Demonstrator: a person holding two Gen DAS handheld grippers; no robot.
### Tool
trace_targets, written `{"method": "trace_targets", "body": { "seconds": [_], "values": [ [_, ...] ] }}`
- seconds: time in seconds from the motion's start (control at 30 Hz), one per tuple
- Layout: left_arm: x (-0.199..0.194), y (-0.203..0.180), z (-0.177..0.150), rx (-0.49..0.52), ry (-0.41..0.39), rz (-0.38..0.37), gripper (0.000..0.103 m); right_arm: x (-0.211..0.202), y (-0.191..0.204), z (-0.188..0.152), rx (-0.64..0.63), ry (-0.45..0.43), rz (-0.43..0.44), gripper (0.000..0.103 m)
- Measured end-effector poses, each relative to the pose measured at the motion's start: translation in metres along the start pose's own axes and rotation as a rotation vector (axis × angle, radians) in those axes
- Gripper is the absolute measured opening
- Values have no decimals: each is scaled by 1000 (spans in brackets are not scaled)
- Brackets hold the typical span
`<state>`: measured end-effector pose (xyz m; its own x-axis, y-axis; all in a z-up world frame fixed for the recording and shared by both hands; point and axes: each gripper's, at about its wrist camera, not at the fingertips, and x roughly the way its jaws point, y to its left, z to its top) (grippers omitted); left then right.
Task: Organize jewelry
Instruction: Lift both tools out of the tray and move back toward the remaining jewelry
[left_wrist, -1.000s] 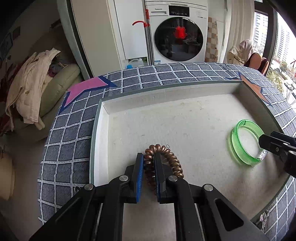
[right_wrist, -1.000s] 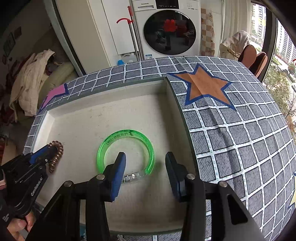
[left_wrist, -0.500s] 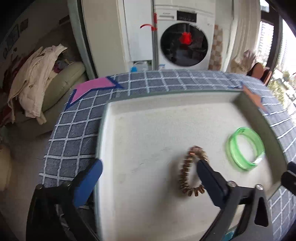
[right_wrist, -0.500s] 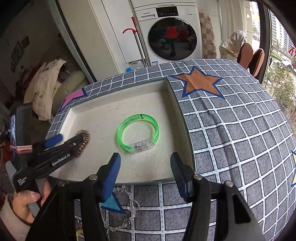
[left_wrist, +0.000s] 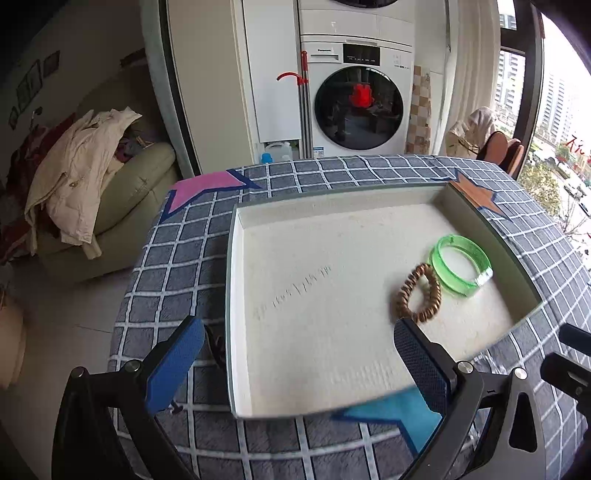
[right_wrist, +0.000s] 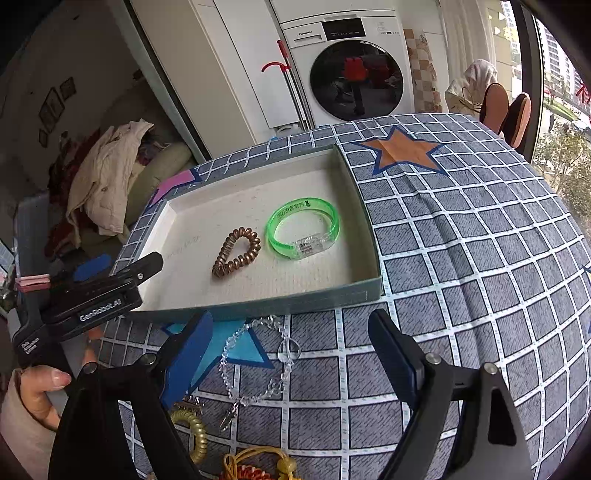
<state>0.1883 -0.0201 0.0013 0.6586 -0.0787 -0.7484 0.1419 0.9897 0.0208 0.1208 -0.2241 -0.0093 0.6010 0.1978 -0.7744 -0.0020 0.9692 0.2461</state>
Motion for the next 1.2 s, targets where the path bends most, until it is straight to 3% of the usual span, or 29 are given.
{"method": "trace_targets", "body": {
  "seconds": [0.3, 0.57, 1.07, 1.2],
  "values": [
    [-46, 6, -68, -49, 27, -61, 103, -2, -3, -37, -15, 100, -29, 88],
    [-70, -11, -113, 6, 35, -66, 103, -14, -15, -61, 6, 123, -55, 88],
    [-76, -19, -149, 16, 109, -101, 103, -23, -11, -76, -57, 132, -78, 88],
    [-79, -20, -156, 36, 109, -107, 103, -20, -9, -77, -73, 145, -70, 80]
  ]
}}
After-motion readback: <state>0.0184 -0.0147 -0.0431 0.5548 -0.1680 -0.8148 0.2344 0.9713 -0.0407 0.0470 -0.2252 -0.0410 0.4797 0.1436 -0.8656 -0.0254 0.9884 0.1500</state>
